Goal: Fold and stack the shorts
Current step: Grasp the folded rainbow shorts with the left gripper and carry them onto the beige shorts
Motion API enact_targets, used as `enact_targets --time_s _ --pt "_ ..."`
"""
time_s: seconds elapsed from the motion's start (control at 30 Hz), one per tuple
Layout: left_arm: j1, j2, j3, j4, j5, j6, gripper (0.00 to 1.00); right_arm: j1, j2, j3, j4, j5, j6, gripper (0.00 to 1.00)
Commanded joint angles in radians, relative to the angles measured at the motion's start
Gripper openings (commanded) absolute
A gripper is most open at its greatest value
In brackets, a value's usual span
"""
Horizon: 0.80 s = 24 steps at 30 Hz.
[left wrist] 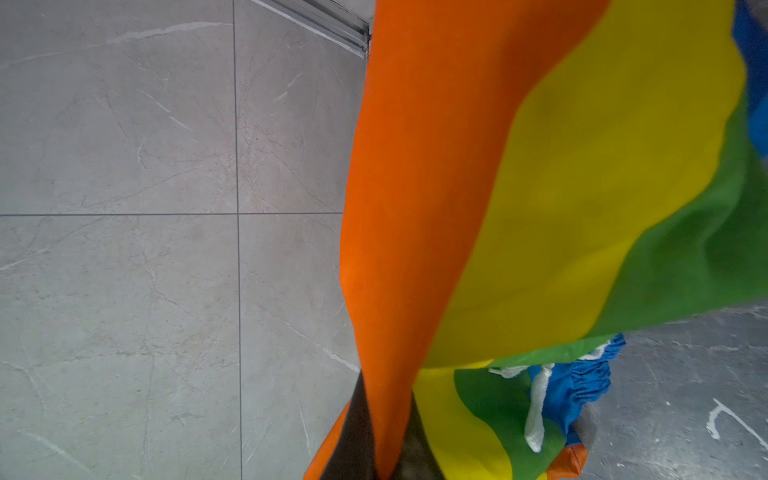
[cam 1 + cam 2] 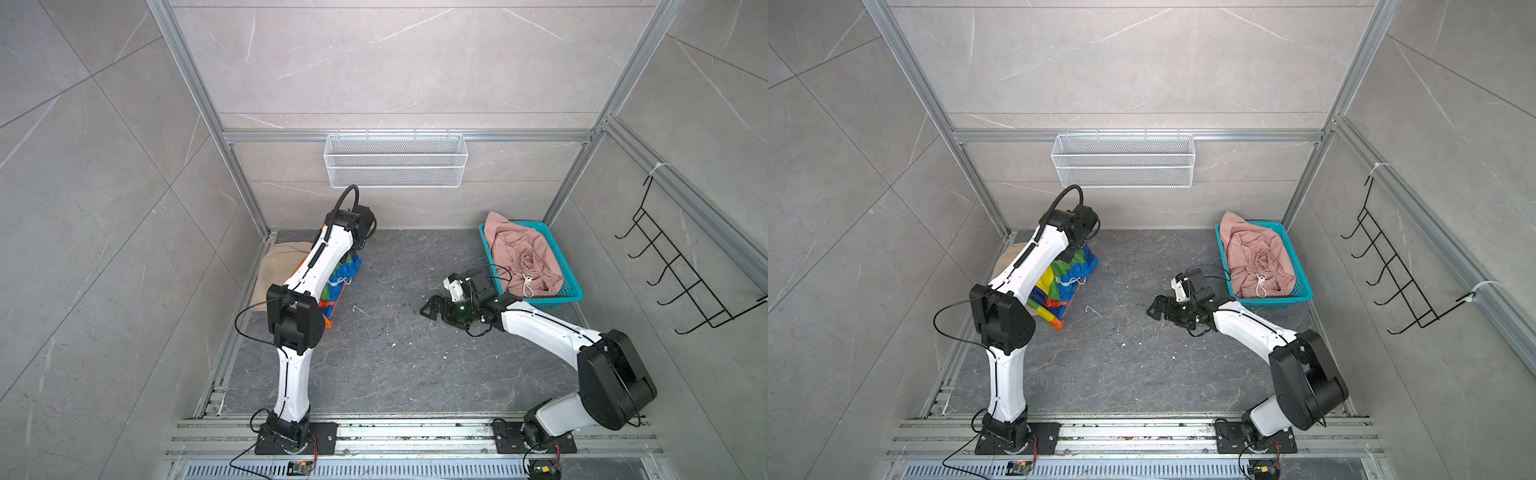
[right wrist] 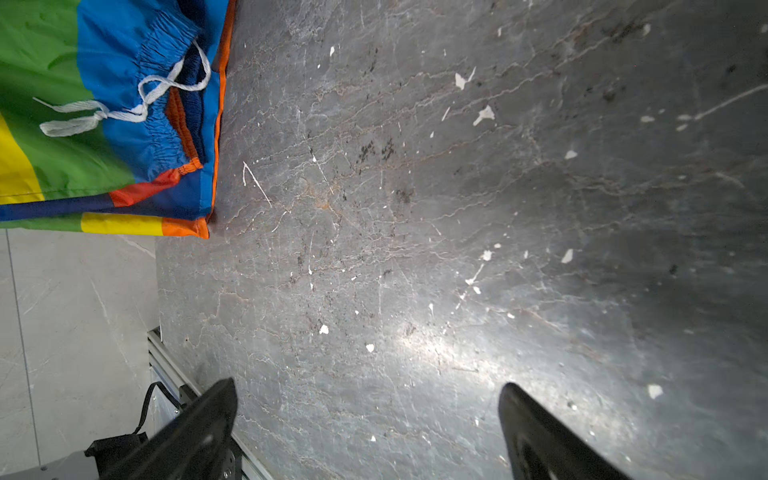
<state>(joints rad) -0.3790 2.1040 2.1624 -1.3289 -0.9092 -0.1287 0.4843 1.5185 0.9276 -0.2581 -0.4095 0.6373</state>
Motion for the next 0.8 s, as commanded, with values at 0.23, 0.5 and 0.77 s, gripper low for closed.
enact_targets --time_s 0.23,0.5,0.77 --pt "0.138 -0.14 0.004 0.141 0.195 0.079 0.0 0.007 0.043 0.022 0.042 -0.028 0.019 1.0" --pt "0.219 -0.199 -0.017 0.202 0.369 0.033 0.0 0.008 0.049 0.026 0.05 -0.032 0.029 1.0" --pt "0.333 -0.211 -0.126 0.286 0.522 0.029 0.0 0.017 0.058 0.035 0.055 -0.031 0.042 0.99"
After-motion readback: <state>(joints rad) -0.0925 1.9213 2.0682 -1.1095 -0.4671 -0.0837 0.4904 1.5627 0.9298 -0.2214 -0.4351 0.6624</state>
